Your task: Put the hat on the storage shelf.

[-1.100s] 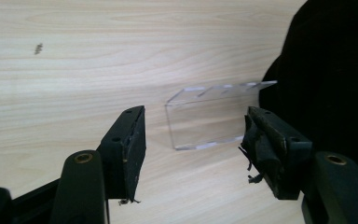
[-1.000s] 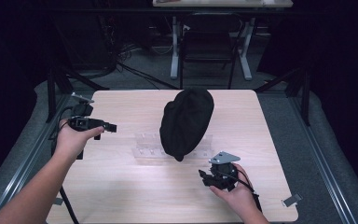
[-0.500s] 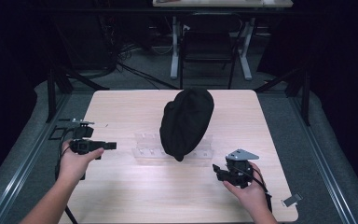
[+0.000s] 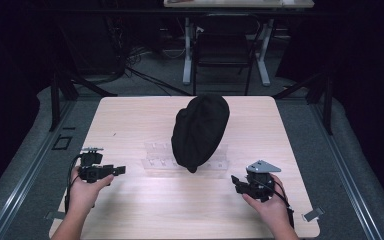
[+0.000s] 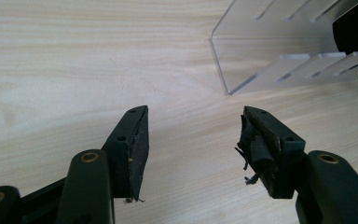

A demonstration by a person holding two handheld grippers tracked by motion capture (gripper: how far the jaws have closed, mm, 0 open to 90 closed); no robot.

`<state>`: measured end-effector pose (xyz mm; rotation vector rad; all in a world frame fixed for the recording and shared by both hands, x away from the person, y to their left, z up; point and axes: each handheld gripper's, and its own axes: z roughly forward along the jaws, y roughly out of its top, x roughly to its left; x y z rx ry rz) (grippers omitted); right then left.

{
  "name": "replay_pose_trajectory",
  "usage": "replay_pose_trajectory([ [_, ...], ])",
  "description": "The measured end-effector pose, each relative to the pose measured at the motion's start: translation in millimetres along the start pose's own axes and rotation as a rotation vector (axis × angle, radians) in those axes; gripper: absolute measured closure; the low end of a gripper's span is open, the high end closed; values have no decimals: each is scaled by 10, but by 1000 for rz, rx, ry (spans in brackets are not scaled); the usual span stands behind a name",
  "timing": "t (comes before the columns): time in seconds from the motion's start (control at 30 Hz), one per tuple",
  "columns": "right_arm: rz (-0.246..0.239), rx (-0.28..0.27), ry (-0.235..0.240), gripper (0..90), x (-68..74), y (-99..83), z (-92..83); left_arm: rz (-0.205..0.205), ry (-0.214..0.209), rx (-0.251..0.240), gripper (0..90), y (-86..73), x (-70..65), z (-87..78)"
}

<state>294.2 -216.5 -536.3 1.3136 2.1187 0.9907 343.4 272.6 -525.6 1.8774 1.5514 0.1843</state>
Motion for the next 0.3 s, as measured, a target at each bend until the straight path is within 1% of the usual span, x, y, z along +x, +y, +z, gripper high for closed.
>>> replay_pose_trajectory([
  [0.03,-2,-7,-2,365,10,-8,13,4,-1,3,423,-11,7,3],
  [0.07,-7,-15,-1,365,13,-11,21,8,-2,-7,421,-31,14,16],
  [0.1,-19,-12,-12,365,14,-12,19,10,-2,-4,413,-45,20,18],
  [0.13,-31,-14,-16,365,15,-12,16,25,-1,-14,408,-53,19,16],
  [0.17,-34,-39,-10,366,19,-13,20,41,1,-32,407,-62,15,24],
  [0.2,-17,-67,-8,369,36,-20,36,55,-2,-30,407,-64,12,23],
  [0.23,-63,-26,-21,371,4,-1,-5,62,6,-35,407,-70,2,24],
  [0.27,-55,-39,-15,371,9,-4,4,72,22,-31,408,-73,-10,20],
  [0.3,-65,-48,-16,371,4,-5,5,69,24,-20,414,-72,-18,14],
])
